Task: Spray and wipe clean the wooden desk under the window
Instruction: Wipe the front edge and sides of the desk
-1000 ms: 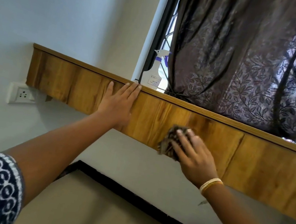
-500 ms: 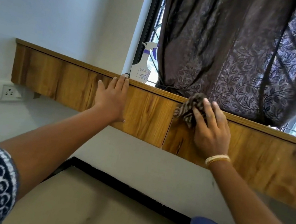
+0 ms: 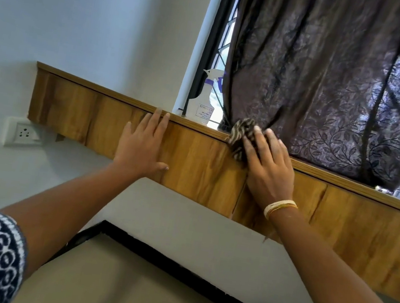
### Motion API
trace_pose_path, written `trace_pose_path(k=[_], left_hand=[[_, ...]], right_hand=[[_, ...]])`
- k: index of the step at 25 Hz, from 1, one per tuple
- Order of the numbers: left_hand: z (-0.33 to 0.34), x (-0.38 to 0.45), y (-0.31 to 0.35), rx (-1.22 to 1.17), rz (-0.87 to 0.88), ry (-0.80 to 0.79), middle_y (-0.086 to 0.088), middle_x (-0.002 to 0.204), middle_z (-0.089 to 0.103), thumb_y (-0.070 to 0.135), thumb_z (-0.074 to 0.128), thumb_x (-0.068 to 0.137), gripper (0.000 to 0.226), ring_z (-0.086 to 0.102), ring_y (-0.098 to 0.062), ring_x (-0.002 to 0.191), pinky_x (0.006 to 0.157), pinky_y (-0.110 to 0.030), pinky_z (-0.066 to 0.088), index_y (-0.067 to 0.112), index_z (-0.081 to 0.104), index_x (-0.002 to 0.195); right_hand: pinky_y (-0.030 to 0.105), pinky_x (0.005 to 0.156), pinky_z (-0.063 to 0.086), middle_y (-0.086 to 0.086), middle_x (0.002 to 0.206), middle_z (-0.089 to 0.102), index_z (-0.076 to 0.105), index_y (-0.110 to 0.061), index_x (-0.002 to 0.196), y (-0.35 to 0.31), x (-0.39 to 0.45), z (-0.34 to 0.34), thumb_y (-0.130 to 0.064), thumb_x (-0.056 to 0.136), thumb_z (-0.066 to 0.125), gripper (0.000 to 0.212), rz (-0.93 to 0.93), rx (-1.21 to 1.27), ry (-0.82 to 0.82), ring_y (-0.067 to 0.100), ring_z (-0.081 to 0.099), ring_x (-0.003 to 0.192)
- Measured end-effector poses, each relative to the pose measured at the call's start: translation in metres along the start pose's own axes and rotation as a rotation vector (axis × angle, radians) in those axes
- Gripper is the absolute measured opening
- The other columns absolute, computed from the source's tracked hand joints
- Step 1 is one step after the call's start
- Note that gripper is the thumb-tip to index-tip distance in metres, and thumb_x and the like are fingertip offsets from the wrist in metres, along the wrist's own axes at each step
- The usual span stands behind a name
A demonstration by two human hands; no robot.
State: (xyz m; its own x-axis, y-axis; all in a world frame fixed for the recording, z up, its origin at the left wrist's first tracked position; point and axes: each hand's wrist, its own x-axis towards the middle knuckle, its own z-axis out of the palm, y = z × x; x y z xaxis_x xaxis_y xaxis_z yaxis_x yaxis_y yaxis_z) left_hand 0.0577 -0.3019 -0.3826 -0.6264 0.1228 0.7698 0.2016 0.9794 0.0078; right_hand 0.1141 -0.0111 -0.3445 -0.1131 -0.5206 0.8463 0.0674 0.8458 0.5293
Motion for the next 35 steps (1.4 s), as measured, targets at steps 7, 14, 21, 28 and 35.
trace_pose_path(k=[7, 14, 21, 28, 35], left_hand=[[0.051, -0.009, -0.053, -1.148, -0.984, -0.205, -0.021, 0.157, 0.023, 0.053, 0.078, 0.071, 0.122, 0.034, -0.041, 0.139, 0.108, -0.053, 0.038, 0.010, -0.001, 0.154], [0.061, -0.007, -0.083, -2.040, -1.119, -0.386, -0.024, 0.151, 0.032, 0.010, 0.046, 0.101, 0.039, 0.041, -0.040, 0.135, 0.105, -0.047, 0.043, 0.001, 0.040, 0.139], [0.088, -0.014, -0.082, -2.210, -1.099, -0.383, -0.020, 0.137, 0.049, 0.019, 0.047, 0.100, 0.036, 0.046, -0.037, 0.131, 0.098, -0.050, 0.044, 0.000, 0.044, 0.130], [0.101, -0.017, -0.077, -2.273, -1.034, -0.285, -0.020, 0.138, 0.050, 0.020, 0.048, 0.099, 0.044, 0.050, -0.036, 0.128, 0.096, -0.048, 0.044, 0.009, 0.036, 0.141], [0.104, -0.020, -0.071, -2.271, -0.998, -0.170, -0.019, 0.128, 0.054, 0.019, 0.047, 0.100, 0.042, 0.055, -0.033, 0.115, 0.097, -0.047, 0.045, 0.006, 0.038, 0.140]], right_hand=[[0.052, 0.108, 0.038, 0.022, 0.149, 0.042, 0.058, -0.007, 0.132, -0.078, 0.003, 0.040, -0.012, 0.096, 0.046, 0.039, -0.306, 0.092, -0.122, 0.043, 0.042, 0.134], [0.053, 0.108, 0.039, 0.020, 0.147, 0.046, 0.059, -0.009, 0.131, -0.110, 0.086, 0.072, -0.016, 0.094, 0.054, 0.038, -0.619, 0.116, -0.125, 0.042, 0.043, 0.134], [0.045, 0.076, 0.048, 0.018, 0.143, 0.050, 0.061, -0.017, 0.128, -0.130, 0.097, 0.080, -0.023, 0.100, 0.049, 0.031, -0.272, 0.064, -0.042, 0.040, 0.060, 0.097], [0.049, 0.079, 0.048, 0.023, 0.143, 0.047, 0.056, -0.012, 0.133, -0.129, 0.099, 0.071, -0.020, 0.099, 0.051, 0.035, -0.281, 0.076, -0.082, 0.043, 0.058, 0.097], [0.047, 0.074, 0.051, 0.023, 0.142, 0.047, 0.046, -0.014, 0.143, -0.128, 0.096, 0.077, -0.014, 0.098, 0.053, 0.045, -0.254, 0.106, -0.017, 0.038, 0.058, 0.086]])
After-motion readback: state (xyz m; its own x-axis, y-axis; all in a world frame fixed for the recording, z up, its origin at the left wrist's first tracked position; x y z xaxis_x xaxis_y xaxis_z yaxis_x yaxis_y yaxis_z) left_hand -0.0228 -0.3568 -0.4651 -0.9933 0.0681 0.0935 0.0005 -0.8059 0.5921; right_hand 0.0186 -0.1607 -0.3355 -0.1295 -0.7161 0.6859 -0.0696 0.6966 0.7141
